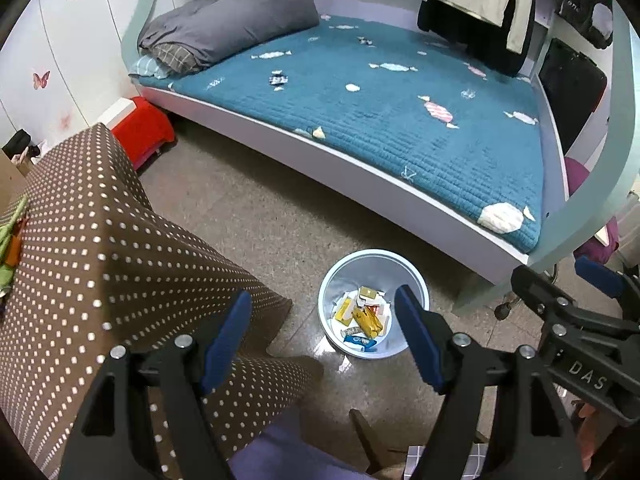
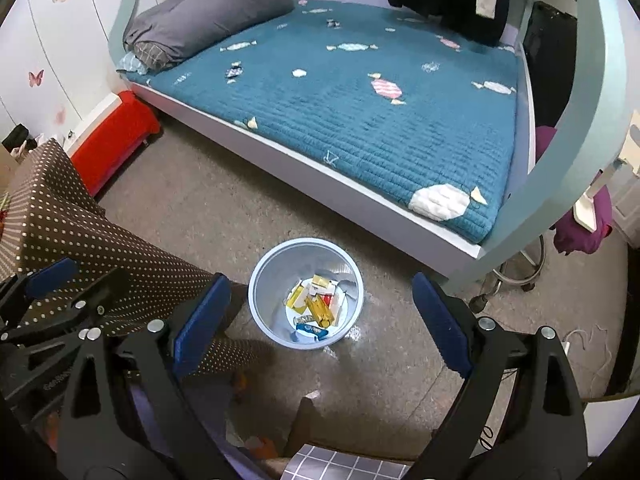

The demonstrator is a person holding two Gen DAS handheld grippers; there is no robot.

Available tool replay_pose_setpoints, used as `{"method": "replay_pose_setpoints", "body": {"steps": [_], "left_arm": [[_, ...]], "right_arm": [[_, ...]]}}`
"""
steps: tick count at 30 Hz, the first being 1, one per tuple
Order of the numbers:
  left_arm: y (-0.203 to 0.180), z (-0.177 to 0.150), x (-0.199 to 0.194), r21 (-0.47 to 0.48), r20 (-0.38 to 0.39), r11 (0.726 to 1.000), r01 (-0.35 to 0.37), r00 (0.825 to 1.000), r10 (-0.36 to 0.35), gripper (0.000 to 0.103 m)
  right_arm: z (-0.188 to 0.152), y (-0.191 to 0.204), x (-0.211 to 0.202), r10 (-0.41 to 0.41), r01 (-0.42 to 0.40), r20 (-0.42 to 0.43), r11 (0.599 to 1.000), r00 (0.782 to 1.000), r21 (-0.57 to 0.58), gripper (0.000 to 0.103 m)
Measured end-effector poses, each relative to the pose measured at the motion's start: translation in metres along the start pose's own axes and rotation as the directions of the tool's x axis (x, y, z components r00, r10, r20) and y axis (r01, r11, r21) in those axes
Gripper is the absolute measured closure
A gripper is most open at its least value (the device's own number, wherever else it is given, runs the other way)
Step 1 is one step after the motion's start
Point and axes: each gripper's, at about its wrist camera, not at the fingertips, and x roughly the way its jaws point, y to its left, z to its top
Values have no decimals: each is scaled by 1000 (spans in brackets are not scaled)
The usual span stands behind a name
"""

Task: Collect trash
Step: 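Move both open tools back from the bin to the table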

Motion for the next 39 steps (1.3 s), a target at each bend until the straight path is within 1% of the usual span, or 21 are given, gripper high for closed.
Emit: {"method": "replay_pose_setpoints", "body": {"steps": [8, 17, 24, 29, 36, 39], "left_arm": [[10, -4, -26, -19, 45, 1000, -11, 999, 12, 30], [41, -11, -58, -72, 98, 997, -30, 994, 37, 30], [75, -20, -78, -131, 121, 990, -59, 990, 75, 30], [101, -28, -88, -178, 124, 981, -81, 987, 104, 29], [146, -42, -102, -258, 119, 958, -122, 980, 157, 29], [160, -47, -105, -282, 114, 949, -138, 978, 176, 29]], "right_arm": [[2, 14, -26, 3, -2, 44, 1000, 999, -21, 13], [5, 48, -50, 26, -19, 89, 997, 996, -76, 13], [7, 86, -60, 58, -43, 106, 989, 993, -142, 13], [7, 116, -66, 89, -67, 112, 980, 990, -189, 13], [3, 163, -69, 139, -108, 100, 957, 985, -270, 13], [3, 181, -69, 159, -126, 90, 947, 983, -296, 13]]}}
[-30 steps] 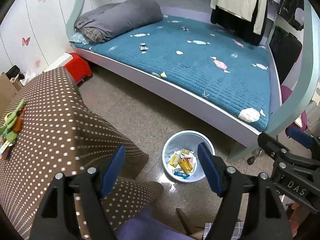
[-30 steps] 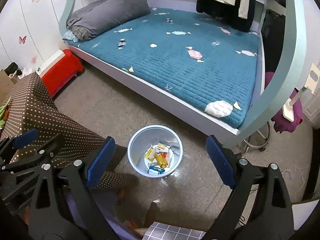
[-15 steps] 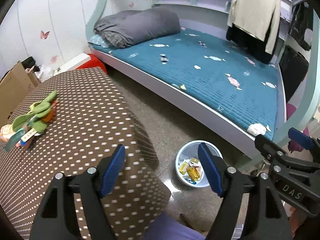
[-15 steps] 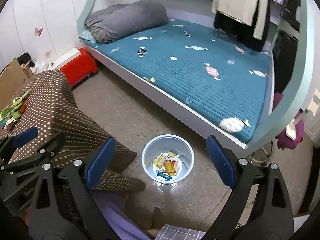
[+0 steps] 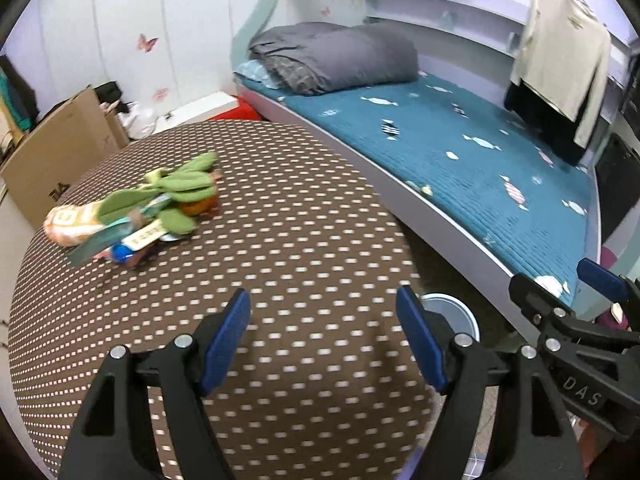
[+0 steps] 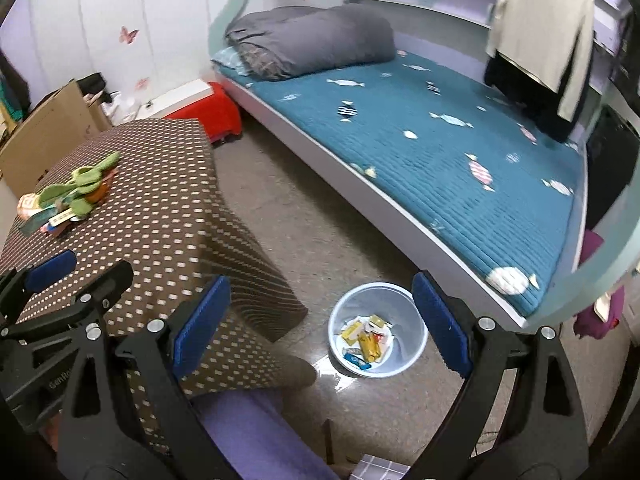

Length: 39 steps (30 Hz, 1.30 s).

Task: Collect trash
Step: 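Move both open tools back from the bin to the table, then grasp the green leafy plush with the right tool while the left grasps the orange-and-white bag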

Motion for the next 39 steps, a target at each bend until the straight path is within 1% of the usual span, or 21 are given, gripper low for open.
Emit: {"method": "replay_pose_setpoints", "body": {"steps": [12, 14, 16, 19, 21, 26, 31, 34, 37, 39], "left_arm": [[76, -3, -7, -118, -5, 990, -76, 997, 76, 27], [90, -4, -9, -142, -7, 985, -93, 996, 93, 25], [105, -4, -11, -168, -11, 980, -110, 994, 110, 21], [127, -5, -14, -206, -10, 969, -137, 990, 138, 21], [144, -4, -16, -234, -13, 962, -141, 990, 141, 20], [181, 0, -17, -300, -23, 941, -158, 987, 159, 19], [219, 6, -14, -358, -34, 918, -173, 984, 173, 18], [241, 13, -11, -387, -41, 905, -177, 984, 175, 18], [259, 18, -6, -414, -51, 893, -176, 984, 171, 18], [269, 20, -1, -430, -60, 887, -169, 985, 159, 18]], "right_arm": [[19, 71, 10, 88, -88, -5, 990, 996, -114, 13], [23, 84, 10, 98, -98, -4, 986, 995, -136, 13], [29, 96, 11, 111, -109, 2, 982, 994, -157, 13], [36, 113, 14, 147, -145, -1, 973, 989, -179, 13], [42, 123, 17, 175, -174, -9, 966, 984, -193, 13], [59, 153, 27, 250, -252, -38, 939, 967, -235, 13], [84, 186, 39, 328, -340, -88, 901, 940, -271, 13], [96, 207, 48, 360, -381, -123, 876, 925, -297, 13], [106, 226, 59, 373, -404, -158, 859, 914, -315, 13], [111, 240, 67, 378, -420, -187, 847, 907, -326, 19]]}}
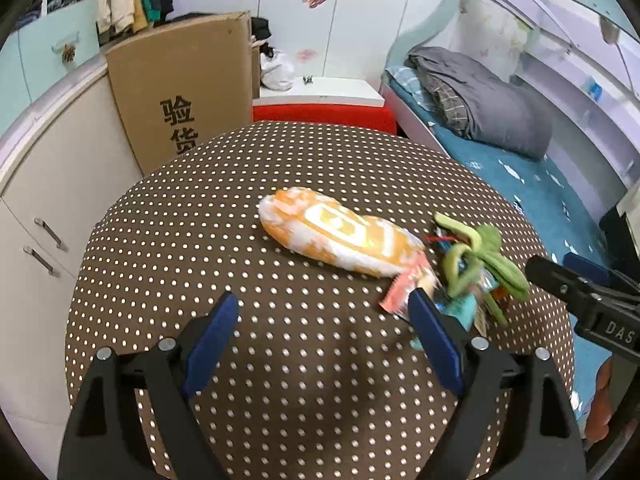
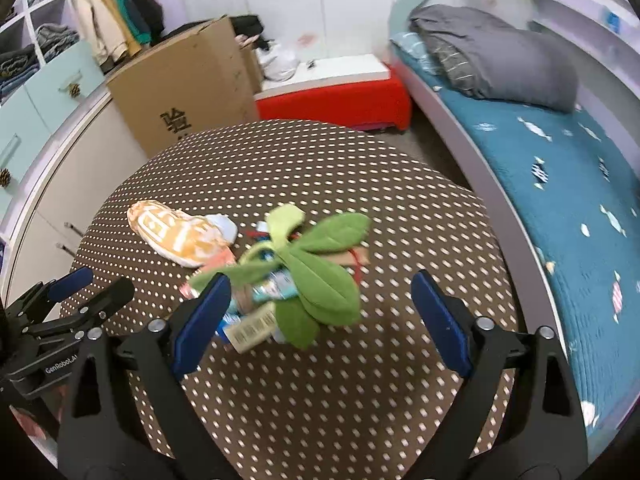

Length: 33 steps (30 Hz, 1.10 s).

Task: Collect trash
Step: 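Grasp the green leafy plush with the right tool while the left grasps the orange-and-white bag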

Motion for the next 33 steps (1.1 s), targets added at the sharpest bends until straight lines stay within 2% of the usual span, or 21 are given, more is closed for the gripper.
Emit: {"method": "replay_pose_setpoints", "body": {"steps": [7, 10, 11, 12, 13, 15, 17, 20, 21, 23, 26, 28, 31, 33], "left_arm": [[22, 22, 26, -64, -60, 997, 39, 997, -43, 18], [25, 25, 35, -90, -80, 994, 59, 995, -66, 18], [24, 28, 40, -97, -88, 993, 65, 993, -74, 18], [24, 31, 46, -104, -101, 992, 67, 992, -78, 18], [24, 32, 50, -111, -110, 992, 68, 991, -80, 18], [24, 37, 61, -138, -127, 988, 73, 988, -91, 18], [22, 38, 71, -156, -146, 985, 70, 985, -93, 18], [18, 38, 80, -163, -142, 983, 82, 984, -106, 20], [16, 39, 80, -155, -126, 985, 80, 987, -100, 26], [13, 39, 77, -139, -106, 987, 87, 989, -102, 65], [10, 39, 72, -121, -80, 990, 79, 993, -89, 95], [11, 38, 70, -111, -75, 989, 99, 991, -108, 102], [11, 36, 63, -92, -73, 990, 108, 991, -114, 100], [17, 39, 56, -96, -68, 990, 107, 991, -114, 80]], "right_arm": [[20, 12, 43, 54, -57, -134, 998, 990, -23, 30], [21, 17, 60, 8, -18, -181, 998, 983, -55, 36], [21, 17, 68, 1, -14, -205, 998, 979, -63, 44], [19, 16, 74, -11, -3, -228, 998, 974, -63, 59], [19, 14, 76, -9, -3, -229, 999, 973, -54, 63], [19, 8, 75, 23, -28, -212, 999, 977, -19, 79], [20, 0, 69, 32, -30, -189, 999, 981, 13, 87], [19, -10, 55, 37, -32, -141, 999, 989, 40, 89], [20, -11, 52, 44, -38, -137, 998, 990, 45, 90], [20, -14, 47, 57, -50, -126, 997, 990, 59, 90], [21, -21, 36, 61, -52, -105, 995, 993, 81, 90], [21, -25, 30, 59, -51, -95, 995, 994, 89, 90], [21, -31, 18, 64, -56, -71, 993, 995, 105, 90], [22, -34, 7, 69, -63, -47, 992, 997, 112, 90]]}}
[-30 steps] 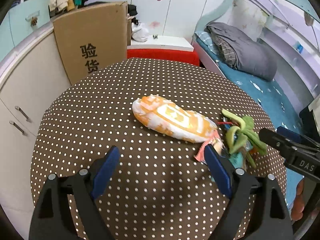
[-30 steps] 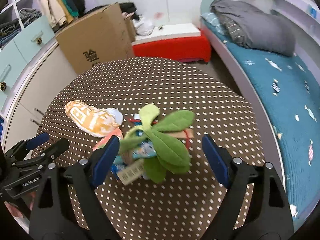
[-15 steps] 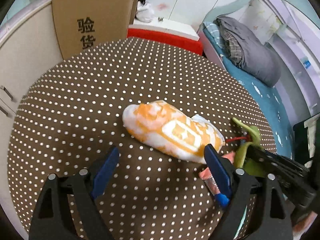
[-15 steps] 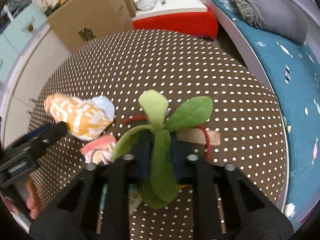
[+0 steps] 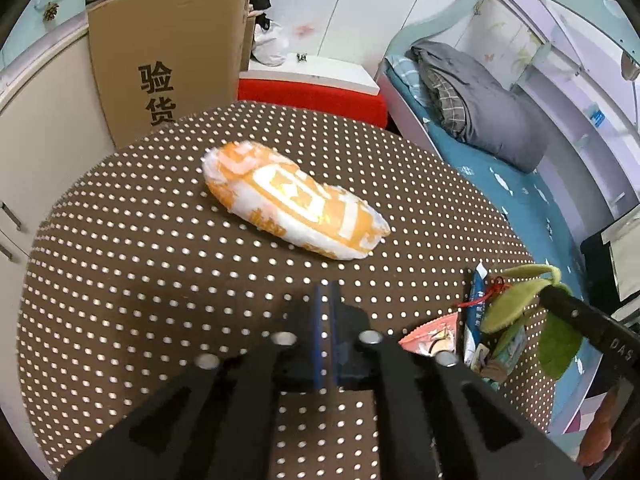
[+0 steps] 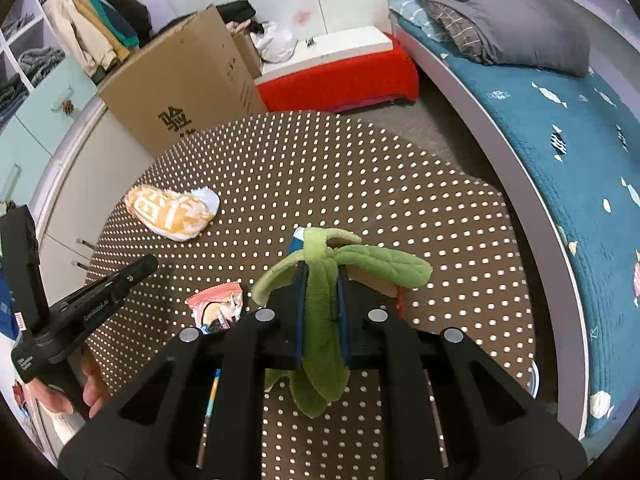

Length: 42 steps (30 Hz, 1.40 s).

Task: Collect trash
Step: 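Grasp the green leafy plush with the right tool while the left grasps the orange-and-white bag, then carry the orange-and-white bag and green plush over the blue bin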

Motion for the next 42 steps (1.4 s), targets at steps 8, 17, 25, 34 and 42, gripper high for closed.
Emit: {"method": "replay_pose_setpoints", "body": {"steps": [8, 17, 25, 34, 42], "left_arm": [[14, 32, -8, -44, 38, 999, 6, 999, -5, 18], [38, 61, 53, -208, -33, 978, -5, 999, -2, 34], [14, 46, 29, -67, 9, 998, 22, 1000, -22, 64], [-27, 21, -16, 40, 43, 998, 46, 998, -48, 64], [-79, -16, -42, 137, 32, 987, 80, 996, -85, 64]], "right_arm": [[22, -14, -22, 10, -11, 68, 1000, 998, 19, 90], [44, -23, -7, -22, 20, 63, 999, 998, 32, 90], [35, -30, -9, -36, 33, 52, 998, 998, 51, 90], [5, -34, -47, -44, 39, 80, 997, 996, 61, 90], [-24, -47, -87, -70, 59, 119, 994, 990, 91, 90]]}}
